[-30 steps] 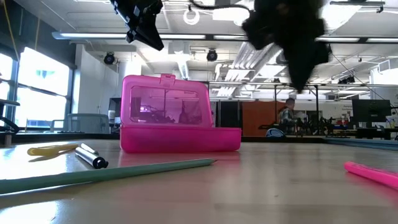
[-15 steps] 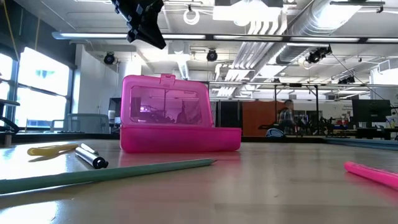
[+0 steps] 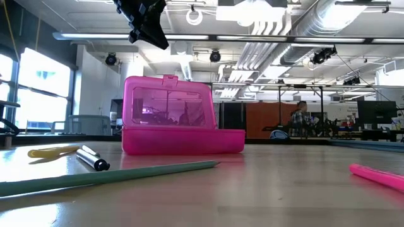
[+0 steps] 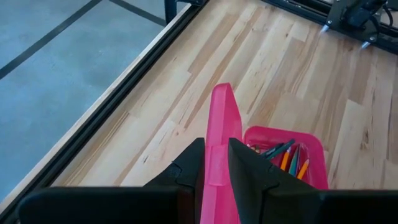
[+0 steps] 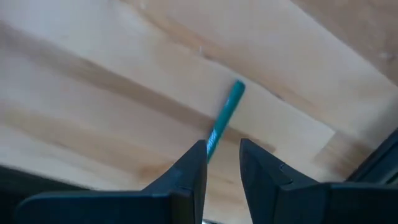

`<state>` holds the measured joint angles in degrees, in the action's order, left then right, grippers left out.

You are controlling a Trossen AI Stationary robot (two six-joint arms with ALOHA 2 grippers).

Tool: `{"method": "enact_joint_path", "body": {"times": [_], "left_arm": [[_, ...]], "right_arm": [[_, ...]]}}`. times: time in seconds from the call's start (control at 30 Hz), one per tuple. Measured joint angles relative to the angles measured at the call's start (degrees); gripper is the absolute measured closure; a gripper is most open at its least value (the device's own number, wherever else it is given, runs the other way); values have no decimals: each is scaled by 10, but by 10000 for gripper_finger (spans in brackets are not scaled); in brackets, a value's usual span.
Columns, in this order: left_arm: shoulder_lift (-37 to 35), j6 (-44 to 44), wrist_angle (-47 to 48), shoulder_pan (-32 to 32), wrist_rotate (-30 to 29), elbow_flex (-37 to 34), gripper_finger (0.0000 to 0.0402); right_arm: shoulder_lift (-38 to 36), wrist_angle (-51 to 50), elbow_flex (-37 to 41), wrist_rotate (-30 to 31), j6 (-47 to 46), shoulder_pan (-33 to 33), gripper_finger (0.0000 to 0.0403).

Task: Pick & place school supplies into a supply box
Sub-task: Put the dark green crayon into the pink supply box

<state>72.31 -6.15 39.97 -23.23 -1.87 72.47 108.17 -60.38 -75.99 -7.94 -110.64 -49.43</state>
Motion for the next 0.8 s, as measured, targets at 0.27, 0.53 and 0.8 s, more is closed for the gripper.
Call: {"method": "enact_joint_path", "body": {"times": [0.27, 0.53, 0.8], "left_arm": [[0, 0, 0, 0, 0, 0, 300], [0, 4, 0, 0, 0, 0, 300], [0, 4, 0, 0, 0, 0, 300]], "right_arm": [[3, -5, 0, 13, -1, 4, 329], [2, 100, 90, -15, -11, 6, 329], [-3, 185, 159, -39, 39, 29, 336]]}}
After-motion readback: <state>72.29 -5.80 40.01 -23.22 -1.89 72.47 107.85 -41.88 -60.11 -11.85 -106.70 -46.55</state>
